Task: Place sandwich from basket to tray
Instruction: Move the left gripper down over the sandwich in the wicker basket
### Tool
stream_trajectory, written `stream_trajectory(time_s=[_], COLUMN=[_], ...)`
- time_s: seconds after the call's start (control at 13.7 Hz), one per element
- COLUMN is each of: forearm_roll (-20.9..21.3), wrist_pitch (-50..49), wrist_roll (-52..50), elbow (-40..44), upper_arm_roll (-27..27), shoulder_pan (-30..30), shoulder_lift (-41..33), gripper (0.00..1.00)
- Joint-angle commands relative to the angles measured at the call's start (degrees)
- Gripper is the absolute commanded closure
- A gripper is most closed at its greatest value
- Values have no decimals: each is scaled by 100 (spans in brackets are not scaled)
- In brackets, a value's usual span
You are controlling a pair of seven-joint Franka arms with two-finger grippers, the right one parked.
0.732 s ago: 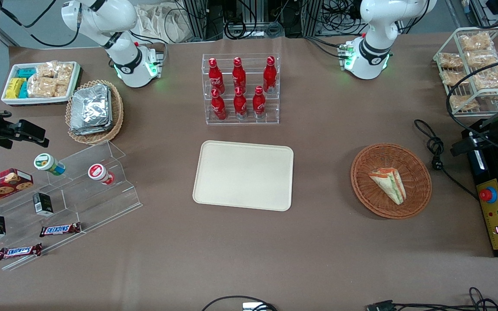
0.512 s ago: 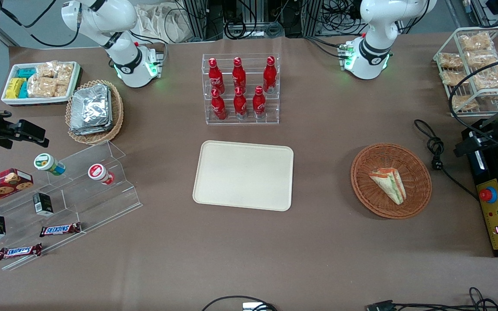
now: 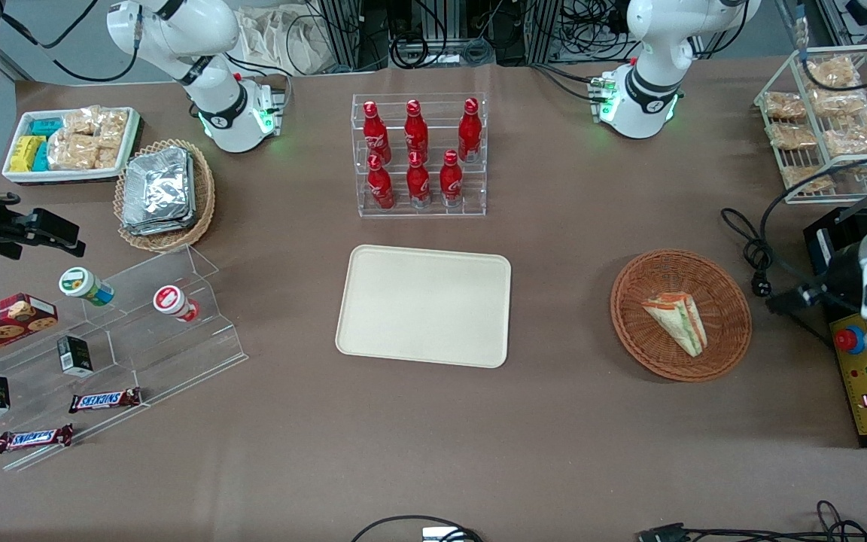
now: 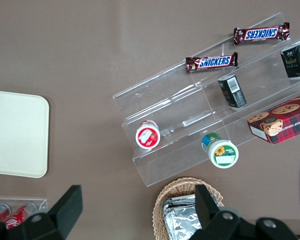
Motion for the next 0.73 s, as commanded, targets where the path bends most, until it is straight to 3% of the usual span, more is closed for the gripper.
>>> stream_trajectory(time_s=[0.0,0.66], forearm_roll=[1,-8], wrist_pitch=[174,315], wrist_roll=[-933,-2579], elbow=[-12,-12], upper_arm_roll=[16,-46], shoulder_pan=[-173,-182], shoulder_lift=[218,535], gripper=[0,0])
